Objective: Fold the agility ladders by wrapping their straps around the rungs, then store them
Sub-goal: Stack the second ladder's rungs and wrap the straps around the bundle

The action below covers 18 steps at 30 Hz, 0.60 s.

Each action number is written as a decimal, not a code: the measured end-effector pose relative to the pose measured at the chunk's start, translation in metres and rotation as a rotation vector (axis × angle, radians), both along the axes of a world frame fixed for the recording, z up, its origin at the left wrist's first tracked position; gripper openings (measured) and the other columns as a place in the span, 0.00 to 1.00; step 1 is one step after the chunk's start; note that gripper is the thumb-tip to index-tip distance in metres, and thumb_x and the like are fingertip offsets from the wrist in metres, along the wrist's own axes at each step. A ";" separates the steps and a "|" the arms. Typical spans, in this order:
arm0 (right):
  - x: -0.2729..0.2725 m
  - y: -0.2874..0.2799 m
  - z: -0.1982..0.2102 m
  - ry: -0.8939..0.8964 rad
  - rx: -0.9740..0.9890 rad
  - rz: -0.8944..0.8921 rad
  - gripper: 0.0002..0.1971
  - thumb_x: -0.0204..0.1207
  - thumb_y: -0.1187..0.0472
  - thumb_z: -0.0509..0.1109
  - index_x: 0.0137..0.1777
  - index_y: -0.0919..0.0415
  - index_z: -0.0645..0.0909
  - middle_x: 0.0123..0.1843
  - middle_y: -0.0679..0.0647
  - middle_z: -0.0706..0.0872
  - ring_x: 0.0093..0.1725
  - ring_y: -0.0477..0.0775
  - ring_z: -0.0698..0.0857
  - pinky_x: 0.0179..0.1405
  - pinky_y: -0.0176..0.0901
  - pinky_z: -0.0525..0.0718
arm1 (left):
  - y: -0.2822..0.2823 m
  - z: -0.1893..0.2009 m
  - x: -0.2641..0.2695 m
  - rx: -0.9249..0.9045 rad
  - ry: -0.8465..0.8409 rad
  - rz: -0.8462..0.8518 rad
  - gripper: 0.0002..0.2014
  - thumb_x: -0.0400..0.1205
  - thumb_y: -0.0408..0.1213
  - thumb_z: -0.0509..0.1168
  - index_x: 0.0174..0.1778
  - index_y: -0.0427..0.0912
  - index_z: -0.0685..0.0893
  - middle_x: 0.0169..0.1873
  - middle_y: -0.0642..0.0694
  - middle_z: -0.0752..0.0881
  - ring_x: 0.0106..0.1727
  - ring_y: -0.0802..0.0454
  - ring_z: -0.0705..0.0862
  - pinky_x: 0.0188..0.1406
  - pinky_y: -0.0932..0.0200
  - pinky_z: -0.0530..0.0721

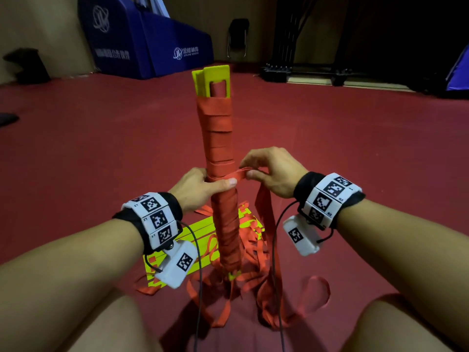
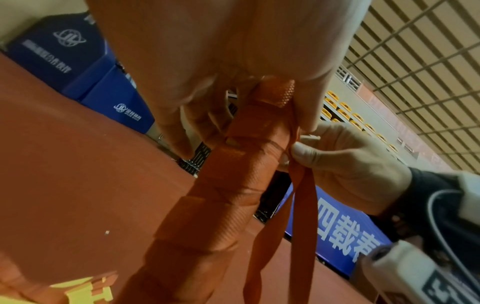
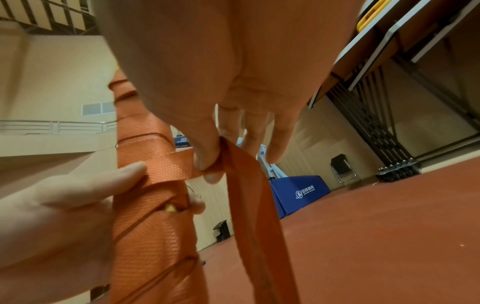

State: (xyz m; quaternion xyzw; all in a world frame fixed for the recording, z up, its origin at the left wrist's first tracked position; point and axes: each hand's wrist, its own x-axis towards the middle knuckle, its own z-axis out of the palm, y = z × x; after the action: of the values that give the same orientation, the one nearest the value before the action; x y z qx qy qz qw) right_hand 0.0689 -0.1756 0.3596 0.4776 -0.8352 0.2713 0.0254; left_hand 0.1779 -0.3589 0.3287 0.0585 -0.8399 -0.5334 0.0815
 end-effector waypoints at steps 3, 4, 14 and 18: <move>0.001 0.001 0.002 0.006 0.080 -0.004 0.10 0.76 0.66 0.72 0.48 0.48 0.86 0.44 0.46 0.91 0.49 0.53 0.88 0.54 0.50 0.85 | -0.003 -0.003 -0.004 0.078 0.025 -0.001 0.14 0.70 0.52 0.76 0.46 0.48 0.90 0.45 0.52 0.93 0.50 0.53 0.89 0.64 0.46 0.84; 0.002 0.001 0.002 -0.002 0.101 -0.004 0.13 0.75 0.70 0.70 0.48 0.50 0.87 0.44 0.47 0.91 0.48 0.53 0.87 0.53 0.48 0.84 | -0.003 -0.003 -0.004 0.095 0.049 -0.008 0.15 0.69 0.51 0.76 0.47 0.48 0.89 0.46 0.52 0.93 0.51 0.52 0.89 0.65 0.45 0.84; 0.010 -0.005 -0.001 -0.286 -0.058 -0.025 0.13 0.65 0.70 0.56 0.29 0.54 0.77 0.23 0.52 0.80 0.24 0.54 0.79 0.25 0.45 0.78 | 0.011 -0.006 -0.005 0.387 -0.027 0.000 0.12 0.87 0.30 0.63 0.66 0.37 0.76 0.40 0.44 0.86 0.32 0.60 0.88 0.29 0.63 0.86; 0.009 -0.007 -0.003 -0.271 -0.096 -0.074 0.12 0.79 0.52 0.67 0.41 0.60 0.82 0.23 0.45 0.77 0.21 0.41 0.73 0.26 0.39 0.70 | 0.013 -0.006 -0.005 0.476 -0.023 -0.025 0.13 0.87 0.32 0.62 0.69 0.39 0.77 0.47 0.41 0.88 0.41 0.52 0.89 0.43 0.54 0.88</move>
State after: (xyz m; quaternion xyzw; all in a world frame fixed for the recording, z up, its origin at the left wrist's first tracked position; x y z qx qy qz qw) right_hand 0.0775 -0.1829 0.3568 0.4039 -0.8340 0.3718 -0.0548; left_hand 0.1731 -0.3455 0.3226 0.0718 -0.6920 -0.7166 0.0492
